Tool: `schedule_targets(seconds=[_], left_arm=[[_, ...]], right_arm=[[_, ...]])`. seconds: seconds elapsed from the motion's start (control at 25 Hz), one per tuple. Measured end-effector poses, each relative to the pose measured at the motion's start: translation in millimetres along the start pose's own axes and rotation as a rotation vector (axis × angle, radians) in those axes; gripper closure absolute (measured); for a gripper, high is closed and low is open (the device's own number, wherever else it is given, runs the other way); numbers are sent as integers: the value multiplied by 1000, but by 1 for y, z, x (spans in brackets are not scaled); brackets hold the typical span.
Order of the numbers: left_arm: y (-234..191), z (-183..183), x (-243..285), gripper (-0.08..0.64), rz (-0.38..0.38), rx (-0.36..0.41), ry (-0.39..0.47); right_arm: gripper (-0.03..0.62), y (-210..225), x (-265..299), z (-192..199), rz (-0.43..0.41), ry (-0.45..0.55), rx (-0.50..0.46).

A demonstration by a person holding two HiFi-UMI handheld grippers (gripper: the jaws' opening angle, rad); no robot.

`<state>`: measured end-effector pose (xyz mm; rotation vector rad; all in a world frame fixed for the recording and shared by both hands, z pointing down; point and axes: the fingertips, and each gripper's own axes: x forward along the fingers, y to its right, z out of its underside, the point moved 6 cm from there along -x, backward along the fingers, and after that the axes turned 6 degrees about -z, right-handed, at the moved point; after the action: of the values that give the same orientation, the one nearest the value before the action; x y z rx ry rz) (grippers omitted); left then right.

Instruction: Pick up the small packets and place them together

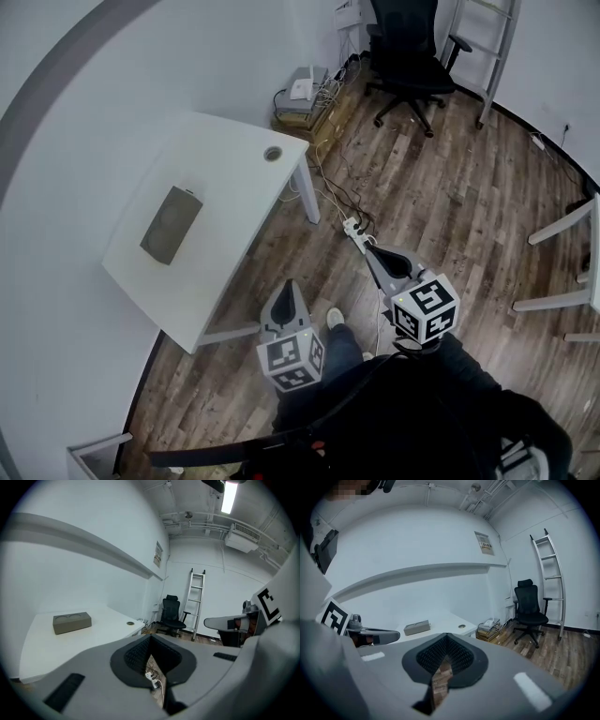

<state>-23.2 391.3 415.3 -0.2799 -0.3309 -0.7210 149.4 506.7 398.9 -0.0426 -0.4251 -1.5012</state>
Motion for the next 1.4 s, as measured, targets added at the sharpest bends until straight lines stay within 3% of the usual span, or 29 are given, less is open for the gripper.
schedule_targets(seconds=[0.36, 0.88, 1.12, 1.4], left_arm=[[-18, -41, 83, 560, 68, 20, 3], [-44, -52, 147, 560, 101, -3, -40], [-47, -58, 171, 560, 54, -26, -46], [-66, -86, 212, 560, -73, -97, -19]], right_arm=[[598, 34, 68, -32, 47, 20, 15], [598, 62, 122, -46, 91, -5, 34], [598, 84, 151, -57, 47, -23, 29], [598, 112, 226, -95, -104, -58, -79]])
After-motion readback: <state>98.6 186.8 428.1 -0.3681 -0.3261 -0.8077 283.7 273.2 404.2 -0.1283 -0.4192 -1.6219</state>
